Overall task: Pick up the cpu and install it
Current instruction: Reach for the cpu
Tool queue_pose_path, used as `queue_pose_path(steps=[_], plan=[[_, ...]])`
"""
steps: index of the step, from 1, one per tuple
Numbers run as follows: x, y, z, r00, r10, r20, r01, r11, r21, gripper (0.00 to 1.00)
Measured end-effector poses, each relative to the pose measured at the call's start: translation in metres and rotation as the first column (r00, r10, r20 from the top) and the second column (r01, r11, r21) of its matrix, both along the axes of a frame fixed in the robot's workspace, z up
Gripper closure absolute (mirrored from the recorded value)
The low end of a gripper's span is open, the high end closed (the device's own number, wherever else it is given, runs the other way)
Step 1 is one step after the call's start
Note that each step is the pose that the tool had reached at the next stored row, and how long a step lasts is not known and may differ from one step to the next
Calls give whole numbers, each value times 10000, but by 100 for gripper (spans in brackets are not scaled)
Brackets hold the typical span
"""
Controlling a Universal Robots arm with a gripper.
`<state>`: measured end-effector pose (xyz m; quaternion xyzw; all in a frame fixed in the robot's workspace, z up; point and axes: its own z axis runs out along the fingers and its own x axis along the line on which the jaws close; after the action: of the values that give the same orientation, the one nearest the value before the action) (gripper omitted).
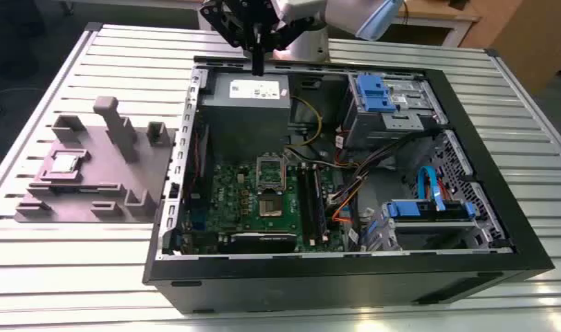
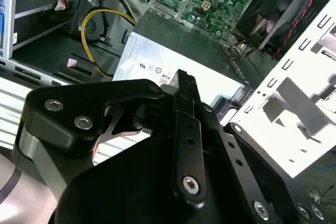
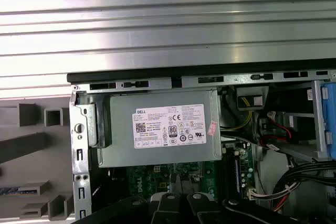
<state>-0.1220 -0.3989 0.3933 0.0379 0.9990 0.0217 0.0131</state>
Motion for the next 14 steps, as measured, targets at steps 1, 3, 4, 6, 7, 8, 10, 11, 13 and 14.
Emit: queue_pose_path(steps=[1, 3, 4, 6, 7, 8, 10, 11, 13, 14], plan=[[0, 0, 0, 10000, 0, 0, 0, 10000, 1, 89], [-4, 0, -1, 10000, -1, 1, 1, 10000, 1, 89], [-5, 0, 0, 10000, 0, 0, 0, 10000, 1, 89], [-9, 0, 0, 10000, -1, 0, 1, 10000, 1, 89], [-11, 0, 0, 10000, -1, 0, 1, 10000, 0, 89], [-14, 0, 0, 10000, -1, 1, 1, 10000, 1, 89], [-20, 0, 0, 10000, -1, 0, 1, 10000, 1, 89], [-22, 0, 0, 10000, 0, 1, 0, 10000, 0, 89], [-26, 0, 0, 10000, 0, 0, 0, 10000, 0, 89], [-26, 0, 0, 10000, 0, 0, 0, 10000, 0, 89]])
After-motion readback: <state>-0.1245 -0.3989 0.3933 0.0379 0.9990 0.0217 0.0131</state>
